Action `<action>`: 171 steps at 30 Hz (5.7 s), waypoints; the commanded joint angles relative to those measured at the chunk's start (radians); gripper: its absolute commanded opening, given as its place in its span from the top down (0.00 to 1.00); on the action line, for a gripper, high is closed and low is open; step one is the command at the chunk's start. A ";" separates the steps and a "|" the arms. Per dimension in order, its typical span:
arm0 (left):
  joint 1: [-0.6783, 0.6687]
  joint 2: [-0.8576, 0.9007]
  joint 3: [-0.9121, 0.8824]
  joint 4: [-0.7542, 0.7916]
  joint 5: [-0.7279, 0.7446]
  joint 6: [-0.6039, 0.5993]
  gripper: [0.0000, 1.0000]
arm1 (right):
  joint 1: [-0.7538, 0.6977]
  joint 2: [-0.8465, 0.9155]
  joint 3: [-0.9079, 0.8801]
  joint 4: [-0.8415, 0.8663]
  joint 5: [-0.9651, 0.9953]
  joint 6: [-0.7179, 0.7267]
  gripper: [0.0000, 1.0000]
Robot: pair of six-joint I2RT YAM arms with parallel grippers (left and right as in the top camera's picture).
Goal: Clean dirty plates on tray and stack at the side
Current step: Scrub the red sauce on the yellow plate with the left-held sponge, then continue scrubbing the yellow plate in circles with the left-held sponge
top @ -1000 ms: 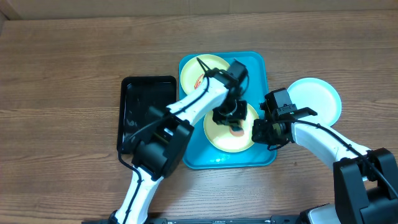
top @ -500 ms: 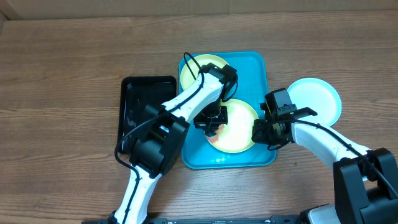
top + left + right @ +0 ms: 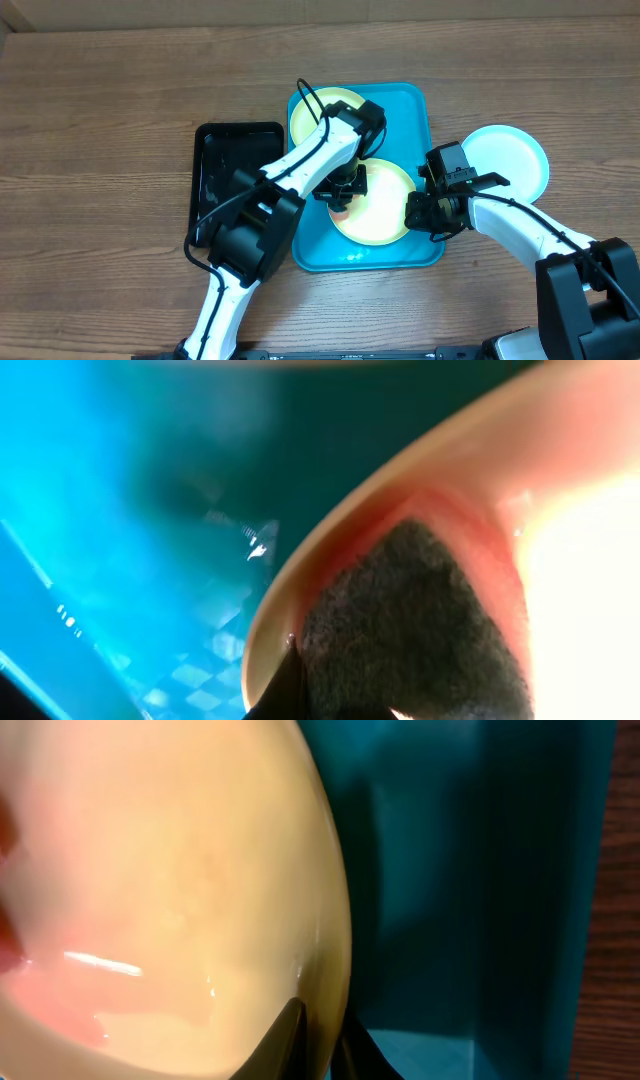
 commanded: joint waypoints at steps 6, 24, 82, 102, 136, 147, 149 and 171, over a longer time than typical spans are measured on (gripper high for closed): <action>0.031 0.071 -0.019 0.247 0.229 0.020 0.96 | -0.006 0.009 -0.009 -0.017 0.043 -0.015 0.90; -0.085 0.080 -0.034 0.327 0.233 0.105 0.96 | -0.006 0.009 -0.009 -0.034 0.043 -0.015 0.91; -0.033 -0.036 0.073 0.077 0.062 0.177 0.51 | -0.006 0.009 -0.009 -0.035 0.043 -0.035 0.92; -0.055 -0.089 0.101 0.077 0.045 0.346 0.51 | -0.006 0.009 -0.009 -0.033 0.043 -0.035 0.92; -0.080 -0.010 0.063 0.110 0.106 0.145 0.65 | -0.006 0.009 -0.009 -0.037 0.043 -0.035 0.92; -0.061 -0.010 0.085 0.075 0.051 0.246 0.53 | -0.006 0.009 -0.009 -0.037 0.043 -0.034 0.92; -0.068 -0.009 0.071 0.080 0.031 0.249 0.53 | -0.006 0.009 -0.009 -0.037 0.043 -0.034 0.92; -0.106 -0.007 0.022 0.218 0.179 0.106 0.96 | -0.006 0.009 -0.009 -0.037 0.043 -0.034 0.92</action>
